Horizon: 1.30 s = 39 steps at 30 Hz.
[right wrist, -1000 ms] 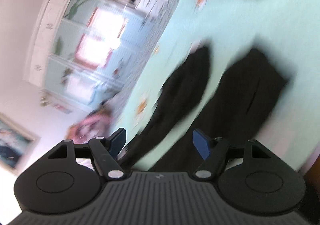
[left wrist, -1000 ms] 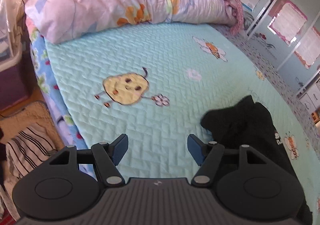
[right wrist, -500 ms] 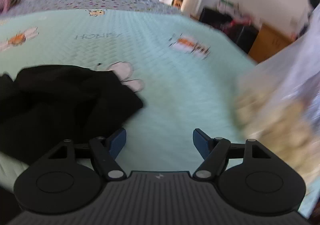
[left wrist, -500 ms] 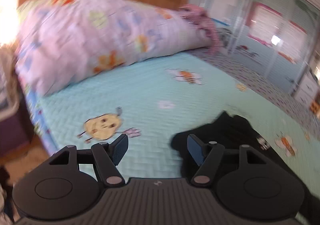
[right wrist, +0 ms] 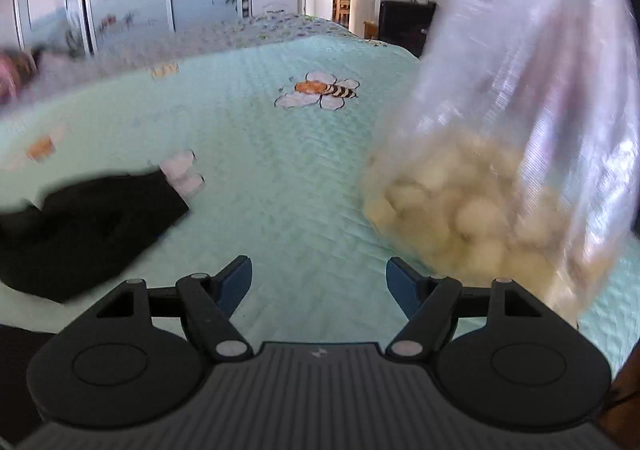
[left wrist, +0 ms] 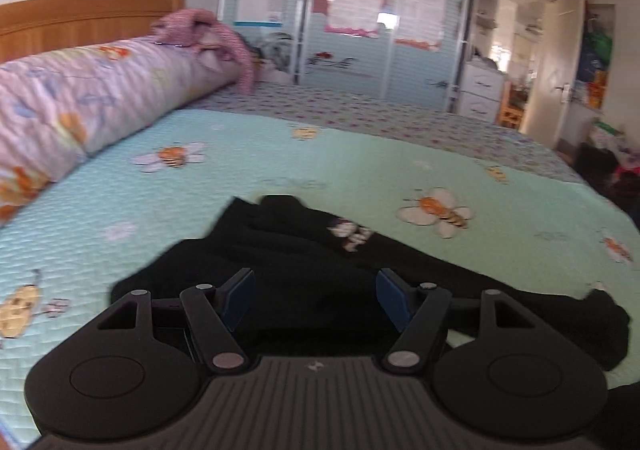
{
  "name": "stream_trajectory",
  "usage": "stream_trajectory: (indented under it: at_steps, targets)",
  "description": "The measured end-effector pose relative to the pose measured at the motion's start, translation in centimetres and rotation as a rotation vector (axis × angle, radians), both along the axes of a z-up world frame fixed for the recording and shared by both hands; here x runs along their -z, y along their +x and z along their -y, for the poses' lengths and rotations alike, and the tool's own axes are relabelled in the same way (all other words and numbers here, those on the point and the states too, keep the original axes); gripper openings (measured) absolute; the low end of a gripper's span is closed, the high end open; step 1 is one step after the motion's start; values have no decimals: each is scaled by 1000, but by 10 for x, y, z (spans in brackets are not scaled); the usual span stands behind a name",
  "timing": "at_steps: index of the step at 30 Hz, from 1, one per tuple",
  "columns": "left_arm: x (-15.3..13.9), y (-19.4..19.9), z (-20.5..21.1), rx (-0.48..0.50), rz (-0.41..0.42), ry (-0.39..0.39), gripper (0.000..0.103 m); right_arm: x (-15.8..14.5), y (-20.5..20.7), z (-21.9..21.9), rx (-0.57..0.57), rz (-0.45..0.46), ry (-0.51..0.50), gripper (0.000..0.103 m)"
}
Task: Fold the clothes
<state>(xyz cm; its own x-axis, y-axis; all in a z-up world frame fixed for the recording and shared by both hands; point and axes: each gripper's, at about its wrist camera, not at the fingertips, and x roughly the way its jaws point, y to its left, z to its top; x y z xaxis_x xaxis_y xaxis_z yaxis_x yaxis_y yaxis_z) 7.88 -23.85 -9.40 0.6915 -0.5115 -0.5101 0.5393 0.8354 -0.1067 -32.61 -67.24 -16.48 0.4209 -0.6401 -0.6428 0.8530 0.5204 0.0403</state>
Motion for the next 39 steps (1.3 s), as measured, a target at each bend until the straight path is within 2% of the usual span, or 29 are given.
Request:
stream_trajectory:
  at_steps: [2, 4, 6, 7, 11, 13, 14, 16, 19, 21, 23, 27, 31, 34, 35, 37, 38, 39]
  targets:
    - [9, -1, 14, 30, -24, 3, 70, -31, -1, 11, -24, -1, 14, 75]
    - [15, 0, 20, 43, -43, 2, 70, -85, 13, 25, -33, 20, -45, 75]
    - [17, 0, 20, 45, -57, -13, 70, -146, 37, 39, -110, 63, -82, 75]
    - [18, 0, 18, 40, -62, -20, 70, -186, 55, 45, -161, 73, -105, 75]
    - [21, 0, 0, 18, -78, -29, 70, -310, 116, 45, -251, 60, -276, 75]
    - [21, 4, -13, 0, -73, -29, 70, -356, 137, 32, -265, 48, -365, 79]
    - [21, 7, -19, -11, -69, -29, 70, -366, 146, 28, -271, 46, -398, 85]
    - [22, 11, -30, -30, -78, -42, 70, -359, 157, 15, -319, 53, -379, 87]
    - [24, 15, -40, -38, -84, -58, 70, -317, 167, -5, -362, 54, -293, 87]
    - [24, 16, -44, -32, -92, -68, 70, -293, 180, -20, -384, -11, -258, 85]
    - [23, 14, -48, -23, -92, -77, 70, -286, 192, -28, -381, -68, -256, 85]
    - [19, 14, -59, -37, -89, -92, 70, -333, 206, -38, -335, -6, -314, 86]
    - [16, 16, -71, -64, -89, -106, 70, -332, 208, -64, -374, 120, -232, 86]
    - [13, 17, -81, -84, -89, -117, 71, -310, 206, -89, -375, 94, -374, 86]
    - [12, 18, -84, -91, -89, -121, 72, -304, 204, -89, -319, 83, -407, 86]
    - [10, 19, -90, -105, -89, -128, 72, -300, 197, -97, -187, 133, -387, 87]
    - [9, 19, -93, -111, -89, -132, 72, -295, 188, -106, -233, 218, -348, 87]
    - [9, 19, -95, -114, -89, -133, 72, -289, 182, -119, -363, 264, -347, 86]
